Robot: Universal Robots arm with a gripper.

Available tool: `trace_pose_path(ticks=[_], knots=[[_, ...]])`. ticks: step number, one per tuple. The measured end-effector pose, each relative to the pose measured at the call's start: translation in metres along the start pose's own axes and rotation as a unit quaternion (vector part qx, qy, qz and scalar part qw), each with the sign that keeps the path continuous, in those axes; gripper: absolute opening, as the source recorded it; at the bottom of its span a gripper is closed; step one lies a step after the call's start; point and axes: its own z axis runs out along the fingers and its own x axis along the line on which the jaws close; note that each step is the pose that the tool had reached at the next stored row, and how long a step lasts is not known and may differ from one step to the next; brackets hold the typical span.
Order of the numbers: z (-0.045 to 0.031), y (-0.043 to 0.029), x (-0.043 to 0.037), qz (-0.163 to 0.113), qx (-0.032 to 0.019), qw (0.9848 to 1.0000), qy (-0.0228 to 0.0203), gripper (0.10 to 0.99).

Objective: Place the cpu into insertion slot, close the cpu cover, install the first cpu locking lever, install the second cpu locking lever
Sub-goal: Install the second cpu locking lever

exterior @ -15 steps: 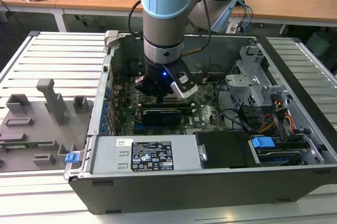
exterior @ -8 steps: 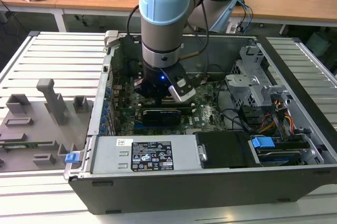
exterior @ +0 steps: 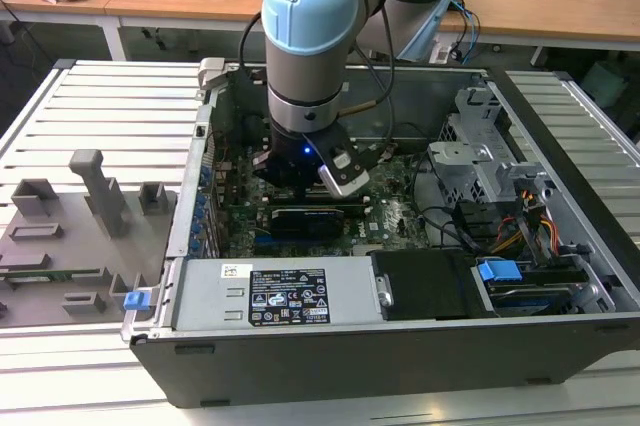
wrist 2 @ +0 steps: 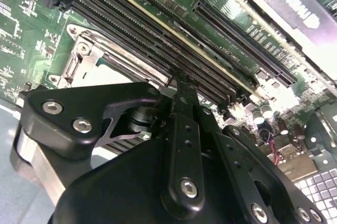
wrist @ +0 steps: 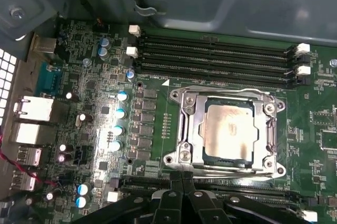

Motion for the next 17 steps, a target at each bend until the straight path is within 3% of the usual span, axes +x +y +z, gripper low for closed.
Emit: trace_pose_path(ticks=[11,17], knots=[[0.0058,0.0031,0.0062,0.000,-0.0180,0.9998,-0.0016,0.106],[0.0104,0.0072,0.0107,0.000,-0.0236,0.9997,-0.0021,0.106]])
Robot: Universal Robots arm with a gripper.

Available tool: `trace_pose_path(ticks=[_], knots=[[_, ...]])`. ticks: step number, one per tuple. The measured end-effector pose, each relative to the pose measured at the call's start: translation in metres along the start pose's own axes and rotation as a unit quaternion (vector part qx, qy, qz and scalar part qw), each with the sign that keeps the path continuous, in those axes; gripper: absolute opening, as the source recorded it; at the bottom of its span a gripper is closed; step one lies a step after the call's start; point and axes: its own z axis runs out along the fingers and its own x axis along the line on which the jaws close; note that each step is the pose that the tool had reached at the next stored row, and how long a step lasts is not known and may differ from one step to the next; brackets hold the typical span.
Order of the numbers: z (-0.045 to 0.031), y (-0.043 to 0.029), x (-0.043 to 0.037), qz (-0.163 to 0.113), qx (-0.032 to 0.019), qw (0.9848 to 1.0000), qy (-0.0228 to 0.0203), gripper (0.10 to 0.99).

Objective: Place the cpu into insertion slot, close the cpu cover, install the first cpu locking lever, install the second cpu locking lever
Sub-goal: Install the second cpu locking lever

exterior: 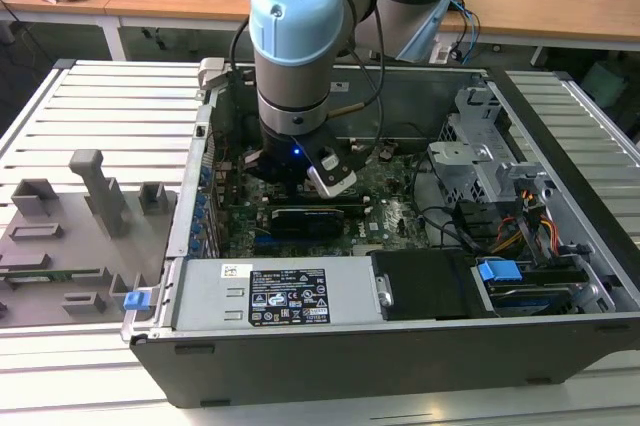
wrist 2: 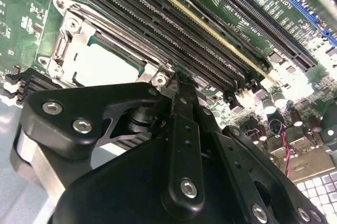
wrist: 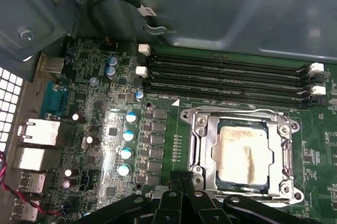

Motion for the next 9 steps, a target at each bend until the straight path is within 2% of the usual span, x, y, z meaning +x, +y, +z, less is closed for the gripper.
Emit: trace_pose_path(ticks=[5,9], knots=[[0.0004,0.0000,0.0000,0.000,-0.0002,1.0000,-0.0002,0.106],[-0.0053,0.0014,-0.0002,0.000,-0.0002,1.0000,-0.0002,0.106]])
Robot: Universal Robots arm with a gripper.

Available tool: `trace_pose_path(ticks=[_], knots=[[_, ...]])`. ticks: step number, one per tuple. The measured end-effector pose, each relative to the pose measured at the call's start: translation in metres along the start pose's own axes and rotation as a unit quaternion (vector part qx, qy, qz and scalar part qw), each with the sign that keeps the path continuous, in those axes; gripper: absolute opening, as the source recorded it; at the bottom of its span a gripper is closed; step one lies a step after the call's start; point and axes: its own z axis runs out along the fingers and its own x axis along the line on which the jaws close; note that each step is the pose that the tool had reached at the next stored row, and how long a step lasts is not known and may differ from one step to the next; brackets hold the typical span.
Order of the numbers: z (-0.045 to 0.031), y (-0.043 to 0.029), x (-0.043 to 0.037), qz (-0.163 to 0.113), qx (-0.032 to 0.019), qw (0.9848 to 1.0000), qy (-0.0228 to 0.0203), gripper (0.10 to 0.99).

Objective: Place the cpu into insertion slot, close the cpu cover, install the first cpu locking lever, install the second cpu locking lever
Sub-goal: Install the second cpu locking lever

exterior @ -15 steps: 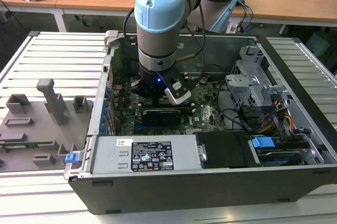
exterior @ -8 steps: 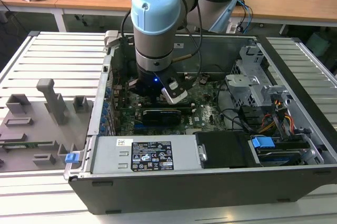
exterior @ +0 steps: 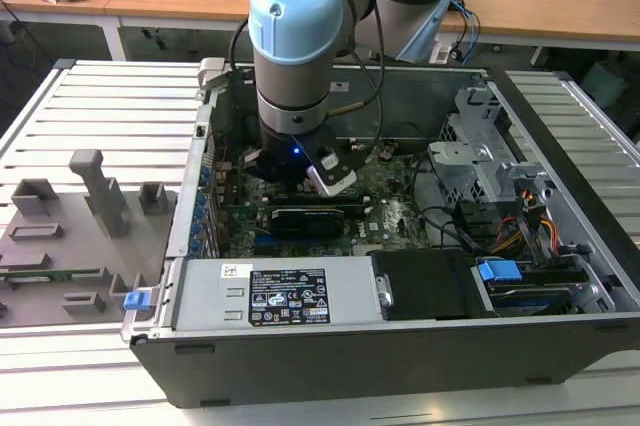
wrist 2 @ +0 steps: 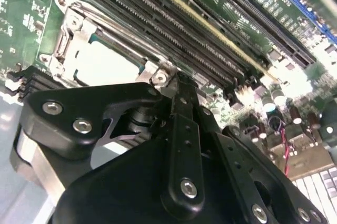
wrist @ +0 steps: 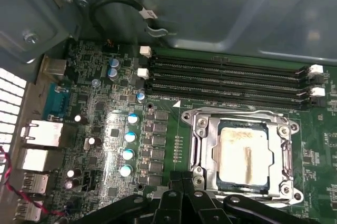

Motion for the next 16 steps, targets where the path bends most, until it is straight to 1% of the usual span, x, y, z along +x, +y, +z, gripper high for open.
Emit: trace_pose_path(ticks=[1,5,9,12,16], knots=[[-0.0023,0.0006,-0.0001,0.000,0.0001,1.0000,0.0000,0.106],[-0.0070,0.0018,-0.0003,0.000,0.0001,1.0000,0.0001,0.106],[-0.0092,0.0024,-0.0004,0.000,0.0001,1.0000,0.0000,0.106],[-0.0125,0.0034,-0.0005,0.000,0.0001,1.0000,0.0001,0.106],[-0.0129,0.0036,-0.0006,0.000,0.0000,1.0000,0.0000,0.106]])
